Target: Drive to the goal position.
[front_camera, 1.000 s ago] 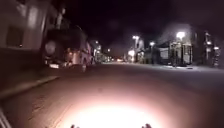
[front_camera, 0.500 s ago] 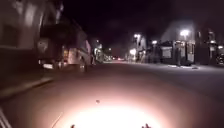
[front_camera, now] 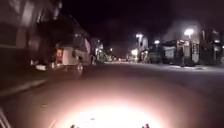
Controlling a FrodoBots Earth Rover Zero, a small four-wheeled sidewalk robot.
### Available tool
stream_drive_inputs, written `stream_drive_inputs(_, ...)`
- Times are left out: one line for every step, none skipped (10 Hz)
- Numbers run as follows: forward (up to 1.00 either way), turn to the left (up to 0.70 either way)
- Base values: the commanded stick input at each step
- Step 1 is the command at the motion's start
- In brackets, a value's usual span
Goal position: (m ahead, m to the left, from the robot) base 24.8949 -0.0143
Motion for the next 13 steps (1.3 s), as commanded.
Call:
stream_drive_inputs(0.85, 0.0)
stream_drive_inputs(0.85, 0.0)
stream_drive_inputs(0.85, 0.0)
stream_drive_inputs(0.85, 0.0)
stream_drive_inputs(0.85, 0.0)
stream_drive_inputs(0.85, 0.0)
stream_drive_inputs(0.85, 0.0)
stream_drive_inputs(0.85, 0.0)
stream_drive_inputs(0.85, 0.0)
stream_drive_inputs(0.85, 0.0)
stream_drive_inputs(0.85, 0.0)
stream_drive_inputs(0.85, 0.0)
stream_drive_inputs(0.85, 0.0)
